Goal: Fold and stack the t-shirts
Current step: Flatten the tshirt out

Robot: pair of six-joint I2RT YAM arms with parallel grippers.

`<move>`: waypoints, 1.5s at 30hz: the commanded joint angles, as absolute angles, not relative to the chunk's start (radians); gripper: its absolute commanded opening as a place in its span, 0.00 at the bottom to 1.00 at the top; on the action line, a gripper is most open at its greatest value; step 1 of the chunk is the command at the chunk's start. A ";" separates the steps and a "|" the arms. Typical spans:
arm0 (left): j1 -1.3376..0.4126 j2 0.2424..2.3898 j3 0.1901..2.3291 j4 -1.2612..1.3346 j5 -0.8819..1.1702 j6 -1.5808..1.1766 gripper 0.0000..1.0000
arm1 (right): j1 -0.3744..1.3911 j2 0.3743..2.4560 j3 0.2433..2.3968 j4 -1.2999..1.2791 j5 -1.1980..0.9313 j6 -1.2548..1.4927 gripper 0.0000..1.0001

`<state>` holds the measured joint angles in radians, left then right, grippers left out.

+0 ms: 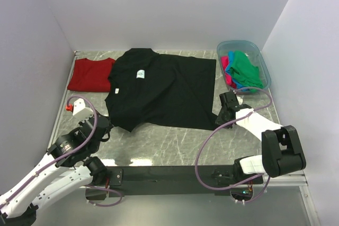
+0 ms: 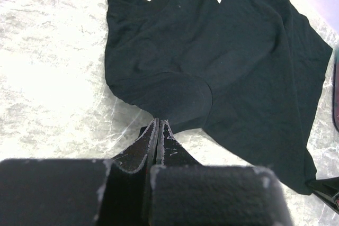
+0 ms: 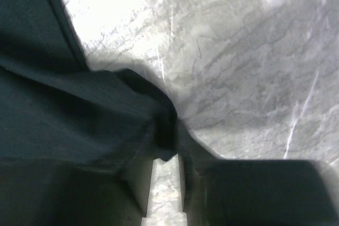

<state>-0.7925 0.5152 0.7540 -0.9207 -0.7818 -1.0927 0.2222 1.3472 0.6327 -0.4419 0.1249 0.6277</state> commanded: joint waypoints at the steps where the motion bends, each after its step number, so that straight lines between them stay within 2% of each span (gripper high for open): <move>1: -0.787 0.506 0.776 -0.884 -0.781 -1.074 0.01 | 0.239 1.373 0.598 -0.477 0.113 0.655 0.20; 2: -0.787 0.505 0.776 -0.885 -0.781 -1.074 0.00 | 0.242 1.371 0.600 -0.479 0.120 0.658 0.13; 3: -0.787 0.502 0.776 -0.885 -0.779 -1.072 0.01 | 0.242 1.364 0.600 -0.482 0.123 0.660 0.00; 7: -0.787 0.503 0.775 -0.879 -0.776 -1.069 0.01 | 0.287 1.303 0.615 -0.534 0.162 0.683 0.00; 12: -0.787 0.529 0.776 -0.871 -0.762 -1.055 0.01 | 0.417 1.189 0.687 -0.718 0.311 0.758 0.00; 18: -0.787 0.534 0.773 -0.854 -0.752 -1.042 0.01 | 0.420 1.074 0.683 -0.802 0.321 0.776 0.00; 25: -0.787 0.519 0.772 -0.850 -0.726 -1.032 0.01 | 0.454 1.048 0.696 -0.853 0.322 0.805 0.00; 35: -0.787 0.537 0.767 -0.830 -0.689 -1.012 0.01 | 0.459 0.896 0.796 -1.009 0.360 0.842 0.00; 45: -0.787 0.532 0.750 -0.789 -0.684 -1.008 0.01 | 0.457 0.936 0.795 -0.954 0.353 0.813 0.00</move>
<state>-0.7921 0.5381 0.7536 -0.8635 -0.6777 -1.0325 0.4538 0.9226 0.7685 -0.9699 0.3218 0.8188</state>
